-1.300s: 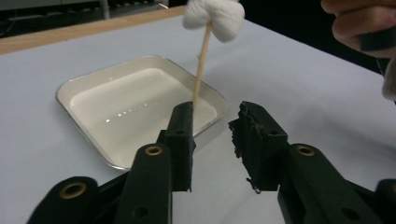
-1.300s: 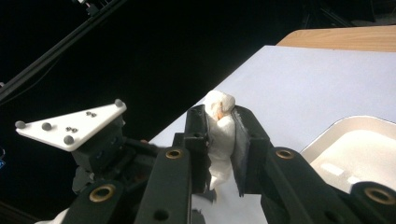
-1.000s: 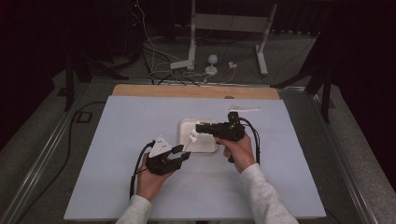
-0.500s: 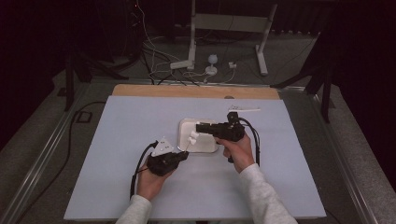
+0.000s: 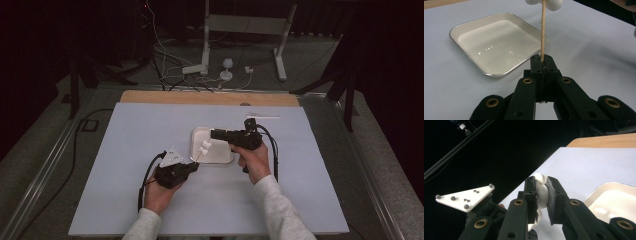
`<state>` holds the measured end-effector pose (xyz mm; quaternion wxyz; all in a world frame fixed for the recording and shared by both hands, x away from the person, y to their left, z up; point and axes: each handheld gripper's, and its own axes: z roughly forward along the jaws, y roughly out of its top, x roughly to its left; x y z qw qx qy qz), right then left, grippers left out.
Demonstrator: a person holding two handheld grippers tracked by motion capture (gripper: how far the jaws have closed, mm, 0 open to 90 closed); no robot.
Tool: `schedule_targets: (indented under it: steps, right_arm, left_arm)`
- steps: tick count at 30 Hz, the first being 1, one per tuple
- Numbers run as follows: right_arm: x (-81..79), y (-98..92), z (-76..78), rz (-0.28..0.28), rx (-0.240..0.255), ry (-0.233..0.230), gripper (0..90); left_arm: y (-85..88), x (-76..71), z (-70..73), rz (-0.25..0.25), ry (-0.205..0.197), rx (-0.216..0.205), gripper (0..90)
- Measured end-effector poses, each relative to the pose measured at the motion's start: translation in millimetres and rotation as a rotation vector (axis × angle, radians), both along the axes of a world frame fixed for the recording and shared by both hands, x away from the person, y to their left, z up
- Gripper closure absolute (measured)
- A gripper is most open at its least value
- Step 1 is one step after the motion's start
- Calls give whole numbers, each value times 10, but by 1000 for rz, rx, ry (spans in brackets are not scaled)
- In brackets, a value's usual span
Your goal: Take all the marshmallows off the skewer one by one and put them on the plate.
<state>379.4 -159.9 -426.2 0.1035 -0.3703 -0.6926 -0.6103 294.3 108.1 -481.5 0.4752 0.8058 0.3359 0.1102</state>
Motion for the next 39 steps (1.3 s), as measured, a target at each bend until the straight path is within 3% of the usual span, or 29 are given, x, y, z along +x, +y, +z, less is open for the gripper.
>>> schedule_targets:
  steps: [17, 20, 22, 23, 24, 28, 30, 34, 36, 37, 39]
  right_arm:
    - [27, -6, -11, -81, 7, -12, 817]
    - [32, -66, 9, -121, 36, -16, 824]
    - [62, -213, 73, -166, 92, -20, 824]
    - [74, -252, 111, -161, 66, -32, 822]
    - [67, -284, 142, -151, 7, -49, 819]
    - [59, -264, 91, -138, -38, -57, 812]
    - [66, -227, 17, -137, -79, -51, 805]
    - [110, -135, -194, -153, -220, -16, 789]
    - [123, -117, -238, -151, -245, -9, 786]
    - [144, -75, -319, -160, -304, 0, 781]
    - [166, -32, -395, -159, -340, 12, 776]
  left_arm:
    - [33, 14, -8, 29, -3, 55, 900]
    - [44, 14, -52, 39, 9, 107, 900]
    - [118, 24, -87, 49, 36, 47, 900]
    - [134, 29, -64, 53, 31, 35, 900]
    - [141, 36, -39, 55, 26, 19, 900]
    - [132, 42, -7, 58, 26, -9, 900]
    - [130, 34, 9, 56, 25, -24, 900]
    - [151, 46, 14, 61, 36, -53, 900]
    - [156, 48, 5, 65, 43, -55, 900]
    - [155, 48, 0, 67, 48, -59, 900]
    - [150, 54, -12, 63, 56, -70, 900]
